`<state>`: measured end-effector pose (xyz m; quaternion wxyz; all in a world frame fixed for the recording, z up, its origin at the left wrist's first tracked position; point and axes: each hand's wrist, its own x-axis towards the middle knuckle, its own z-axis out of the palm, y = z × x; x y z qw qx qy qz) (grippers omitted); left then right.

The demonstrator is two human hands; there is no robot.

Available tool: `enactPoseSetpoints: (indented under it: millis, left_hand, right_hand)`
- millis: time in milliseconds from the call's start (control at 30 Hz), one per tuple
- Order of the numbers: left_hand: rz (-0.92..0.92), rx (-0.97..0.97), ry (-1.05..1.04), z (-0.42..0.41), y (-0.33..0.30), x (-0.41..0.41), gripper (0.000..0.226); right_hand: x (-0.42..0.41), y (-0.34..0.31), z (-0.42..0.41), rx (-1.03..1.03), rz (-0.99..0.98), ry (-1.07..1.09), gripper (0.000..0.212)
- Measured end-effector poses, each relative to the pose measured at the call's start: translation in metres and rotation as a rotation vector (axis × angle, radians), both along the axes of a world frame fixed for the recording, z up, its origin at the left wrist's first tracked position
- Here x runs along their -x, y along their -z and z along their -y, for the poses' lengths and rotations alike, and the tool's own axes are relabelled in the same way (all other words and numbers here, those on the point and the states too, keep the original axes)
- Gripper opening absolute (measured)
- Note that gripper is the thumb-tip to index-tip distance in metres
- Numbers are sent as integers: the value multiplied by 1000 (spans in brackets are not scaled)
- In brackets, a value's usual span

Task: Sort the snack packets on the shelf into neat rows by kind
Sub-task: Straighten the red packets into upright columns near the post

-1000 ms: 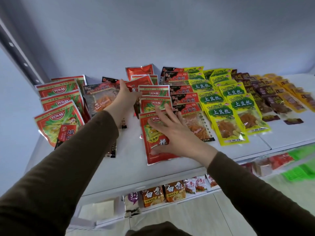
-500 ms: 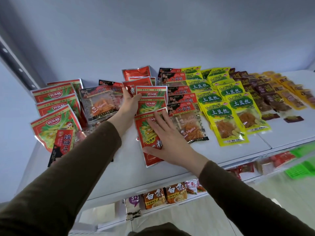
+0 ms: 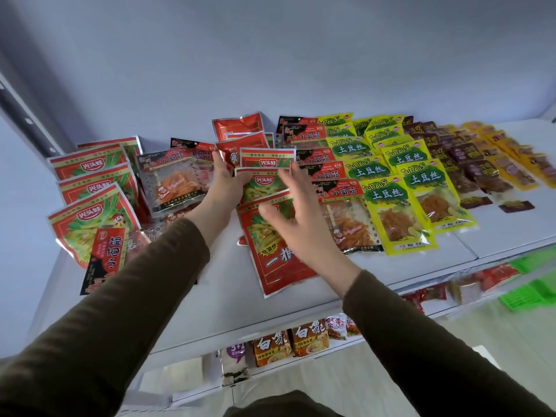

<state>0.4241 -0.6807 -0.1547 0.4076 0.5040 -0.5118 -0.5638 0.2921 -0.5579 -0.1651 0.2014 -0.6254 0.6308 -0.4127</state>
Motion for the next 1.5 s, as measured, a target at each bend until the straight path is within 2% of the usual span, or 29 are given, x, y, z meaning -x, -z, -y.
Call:
enactPoseSetpoints:
  millis: [100, 167, 333, 567, 733, 833, 933, 1000, 1067, 1167, 1300, 1400, 1433, 1500]
  left_hand:
    - [21, 35, -2, -10, 3, 1, 48]
    - [23, 35, 1, -13, 3, 3, 51]
    - [26, 43, 12, -10, -1, 3, 45]
    - [11, 7, 45, -12, -5, -1, 41]
    - [-70, 43, 25, -33, -13, -12, 45]
    - [-106, 81, 52, -60, -8, -26, 45]
    - [-216, 50, 44, -82, 6, -35, 72]
    - [-272, 35, 11, -87, 14, -36, 72]
    - [-312, 28, -19, -89, 17, -35, 72]
    - [-331, 85, -28, -88, 15, -32, 74]
    - [-282, 99, -54, -90, 14, -28, 59]
    - [-242, 115, -41, -102, 15, -23, 24]
    - [-234, 123, -17, -107, 15, -20, 19]
    - [-240, 126, 37, -115, 18, -17, 30]
  right_hand:
    - [4, -15, 40, -138, 126, 131, 72]
    - [4, -19, 59, -184, 130, 144, 62]
    - [-6, -20, 71, -139, 146, 104, 48]
    - [-5, -16, 69, -120, 133, 105, 52]
    - [10, -21, 45, -70, 274, 92, 44]
    - [18, -14, 13, -7, 120, 11, 44]
    - [15, 1, -20, 70, -298, -144, 52]
    - [13, 11, -30, 99, -576, -266, 59]
    - [10, 22, -34, 76, -733, -292, 66]
    - [6, 32, -33, 30, -657, -153, 67]
    - [-2, 34, -19, 42, -553, 48, 60]
    - [-9, 30, -5, 46, -493, 119, 53]
    - [-12, 30, -2, 48, -460, 136, 52]
    - [-17, 30, 3, 66, -420, 168, 49]
